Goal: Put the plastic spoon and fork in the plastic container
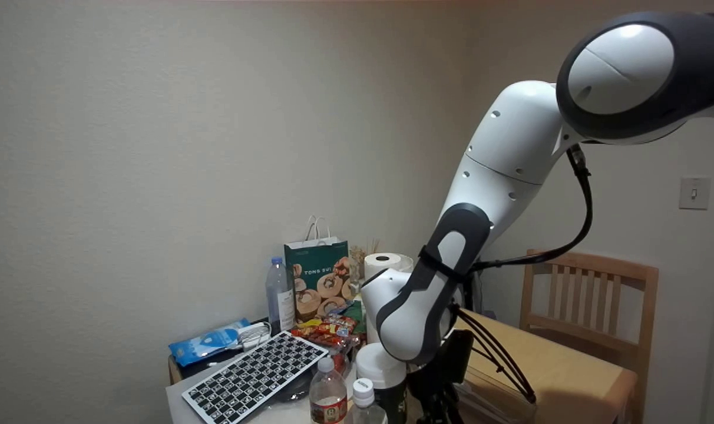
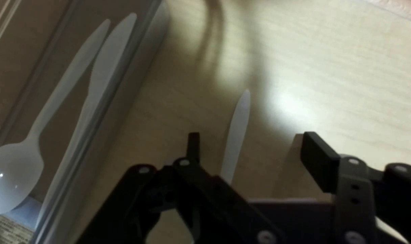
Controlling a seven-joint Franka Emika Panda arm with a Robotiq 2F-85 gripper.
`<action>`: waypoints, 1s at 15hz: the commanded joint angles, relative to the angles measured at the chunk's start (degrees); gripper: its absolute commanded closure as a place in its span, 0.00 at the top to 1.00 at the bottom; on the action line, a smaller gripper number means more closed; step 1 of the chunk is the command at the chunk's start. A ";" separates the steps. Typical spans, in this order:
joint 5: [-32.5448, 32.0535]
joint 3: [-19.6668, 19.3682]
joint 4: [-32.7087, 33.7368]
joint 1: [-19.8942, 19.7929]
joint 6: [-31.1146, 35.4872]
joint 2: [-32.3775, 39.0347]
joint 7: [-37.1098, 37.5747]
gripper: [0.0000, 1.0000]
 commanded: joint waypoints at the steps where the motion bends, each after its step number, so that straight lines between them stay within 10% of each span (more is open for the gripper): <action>1: 1.03 0.45 0.30 -0.47 1.32 0.16 -0.58 0.45; 8: 1.95 1.01 -0.06 -0.94 1.93 -0.33 -0.93 0.05; 15: 3.66 0.50 -0.56 -0.62 -0.25 -1.63 1.06 0.06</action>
